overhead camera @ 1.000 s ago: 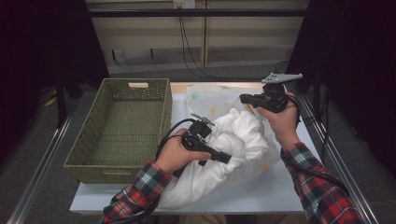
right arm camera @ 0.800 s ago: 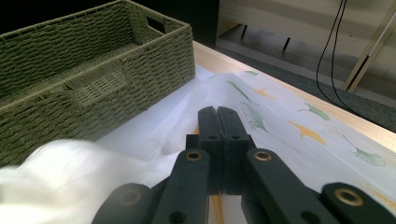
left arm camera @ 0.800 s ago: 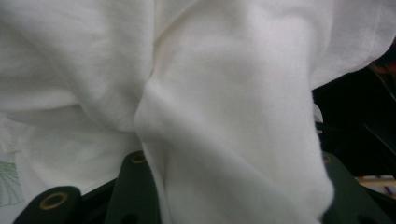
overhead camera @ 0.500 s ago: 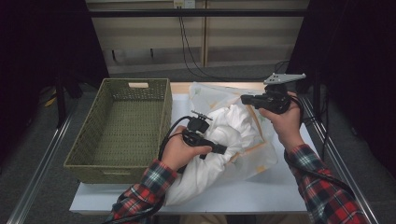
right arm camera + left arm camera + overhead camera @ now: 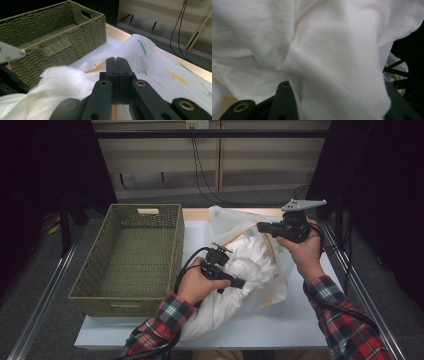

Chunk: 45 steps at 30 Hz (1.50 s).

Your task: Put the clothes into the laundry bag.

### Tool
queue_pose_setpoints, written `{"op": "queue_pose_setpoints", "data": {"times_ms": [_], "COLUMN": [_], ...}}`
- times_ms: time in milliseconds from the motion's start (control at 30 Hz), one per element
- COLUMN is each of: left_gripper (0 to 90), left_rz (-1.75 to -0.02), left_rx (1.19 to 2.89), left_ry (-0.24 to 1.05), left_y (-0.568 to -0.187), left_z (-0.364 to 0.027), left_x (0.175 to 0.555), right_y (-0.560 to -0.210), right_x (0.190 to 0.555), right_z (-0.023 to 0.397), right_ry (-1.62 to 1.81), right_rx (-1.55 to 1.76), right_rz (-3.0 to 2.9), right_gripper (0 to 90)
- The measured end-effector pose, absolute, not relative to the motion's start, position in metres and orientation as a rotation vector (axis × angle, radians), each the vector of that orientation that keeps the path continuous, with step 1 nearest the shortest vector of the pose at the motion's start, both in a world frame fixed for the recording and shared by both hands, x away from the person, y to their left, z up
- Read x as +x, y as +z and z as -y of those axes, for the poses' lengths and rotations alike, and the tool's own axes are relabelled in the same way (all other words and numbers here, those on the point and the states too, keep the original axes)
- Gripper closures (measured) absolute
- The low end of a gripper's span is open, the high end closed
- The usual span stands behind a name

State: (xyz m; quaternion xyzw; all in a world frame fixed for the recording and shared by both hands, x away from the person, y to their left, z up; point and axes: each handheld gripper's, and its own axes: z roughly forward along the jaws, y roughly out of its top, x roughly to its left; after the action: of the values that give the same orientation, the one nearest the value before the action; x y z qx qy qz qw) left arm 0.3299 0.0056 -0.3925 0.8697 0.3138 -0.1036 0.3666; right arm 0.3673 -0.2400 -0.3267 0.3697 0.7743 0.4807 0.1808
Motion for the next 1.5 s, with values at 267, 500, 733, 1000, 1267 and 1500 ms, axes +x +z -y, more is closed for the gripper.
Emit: {"op": "queue_pose_setpoints", "data": {"times_ms": [267,500,733,1000,1267,1500], "left_gripper": [56.6,56.5,56.5,56.6,56.6,56.7], "left_rz": [-0.861,-0.976,-1.051,-1.086,-1.070,-0.992], "left_rx": [2.218,2.158,2.141,2.122,2.111,2.153], "left_ry": [-0.248,-0.198,-0.100,-0.038,-0.058,-0.099], "left_y": [-0.399,-0.398,-0.396,-0.397,-0.398,-0.399], "left_z": [-0.002,-0.011,-0.011,-0.013,-0.013,-0.004], "left_x": [0.336,0.346,0.352,0.362,0.363,0.356], "right_y": [-0.326,-0.324,-0.323,-0.323,-0.326,-0.330], "right_x": [0.365,0.363,0.361,0.361,0.362,0.365], "right_z": [0.238,0.244,0.243,0.234,0.230,0.228], "right_ry": [1.370,1.373,1.374,1.374,1.372,1.367], "right_rx": [1.032,1.030,1.023,1.002,1.001,1.016], "right_rz": [-2.196,-2.191,-2.199,-2.228,-2.237,-2.236], "right_gripper": [89.4,89.4,89.5,89.6,89.6,89.6]}}
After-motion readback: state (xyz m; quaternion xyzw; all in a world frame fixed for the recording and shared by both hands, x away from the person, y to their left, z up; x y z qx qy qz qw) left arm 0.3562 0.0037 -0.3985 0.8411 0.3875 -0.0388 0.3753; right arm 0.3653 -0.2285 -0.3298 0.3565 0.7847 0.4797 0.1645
